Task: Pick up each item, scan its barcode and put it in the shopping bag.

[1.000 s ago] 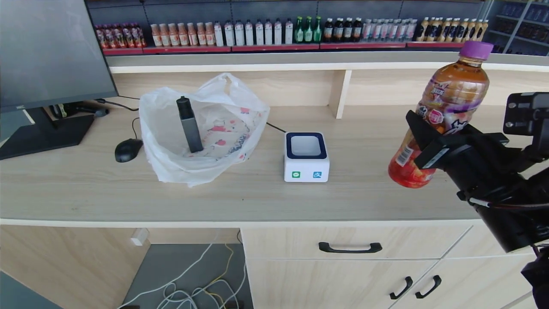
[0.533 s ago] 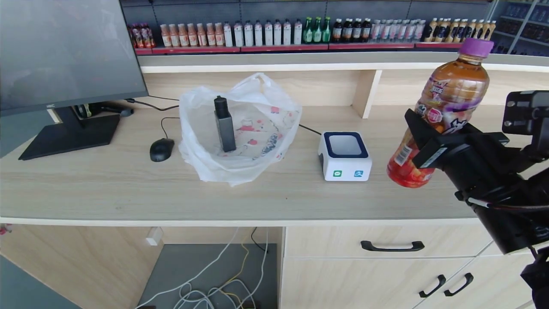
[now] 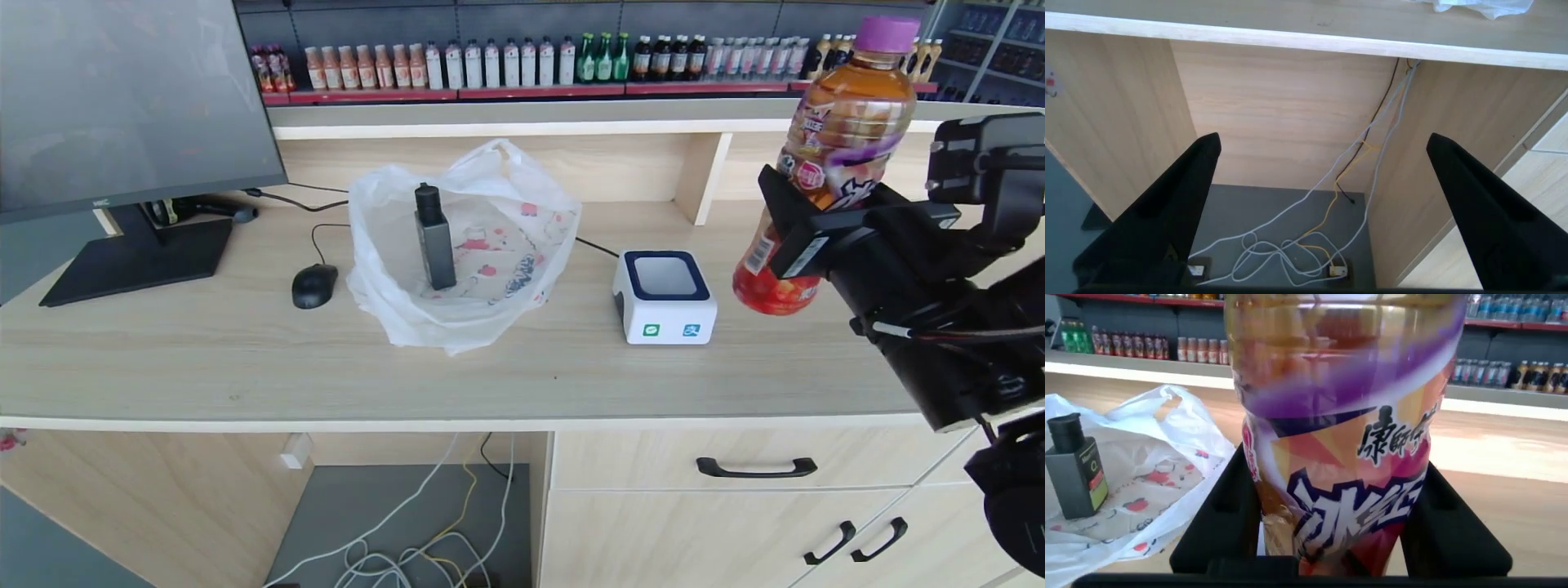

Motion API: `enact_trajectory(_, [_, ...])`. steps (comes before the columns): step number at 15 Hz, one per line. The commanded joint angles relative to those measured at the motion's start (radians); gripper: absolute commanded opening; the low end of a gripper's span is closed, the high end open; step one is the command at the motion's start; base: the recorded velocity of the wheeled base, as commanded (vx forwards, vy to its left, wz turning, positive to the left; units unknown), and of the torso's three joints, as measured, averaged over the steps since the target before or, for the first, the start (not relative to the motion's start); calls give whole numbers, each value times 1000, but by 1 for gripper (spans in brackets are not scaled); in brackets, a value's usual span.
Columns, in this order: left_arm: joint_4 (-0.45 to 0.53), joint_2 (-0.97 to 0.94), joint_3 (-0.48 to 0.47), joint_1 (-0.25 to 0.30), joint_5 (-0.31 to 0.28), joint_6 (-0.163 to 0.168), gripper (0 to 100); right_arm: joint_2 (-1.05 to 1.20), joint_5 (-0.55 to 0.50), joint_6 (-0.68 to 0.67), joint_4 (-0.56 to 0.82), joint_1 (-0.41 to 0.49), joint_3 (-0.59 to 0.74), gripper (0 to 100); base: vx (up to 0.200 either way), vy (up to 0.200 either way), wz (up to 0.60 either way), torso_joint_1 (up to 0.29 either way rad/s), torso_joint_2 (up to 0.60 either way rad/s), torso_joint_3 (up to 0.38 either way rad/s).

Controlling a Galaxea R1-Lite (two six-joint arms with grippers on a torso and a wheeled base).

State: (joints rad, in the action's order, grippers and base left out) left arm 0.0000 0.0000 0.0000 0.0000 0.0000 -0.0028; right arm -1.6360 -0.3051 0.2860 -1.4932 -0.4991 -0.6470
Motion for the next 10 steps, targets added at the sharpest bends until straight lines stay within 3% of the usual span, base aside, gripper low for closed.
enact_trajectory(1, [0,0,0,0,0,0,100,-10,1,53,50,-2,-82,0,0,0,0,0,0,0])
enact_trajectory(5, [0,0,0,0,0,0,100,-22,21,170,163,-7,-235,0,0,0,0,0,0,0])
enact_trajectory(10, [0,0,0,0,0,0,100,-41,146,317,211,-41,-267,0,0,0,0,0,0,0])
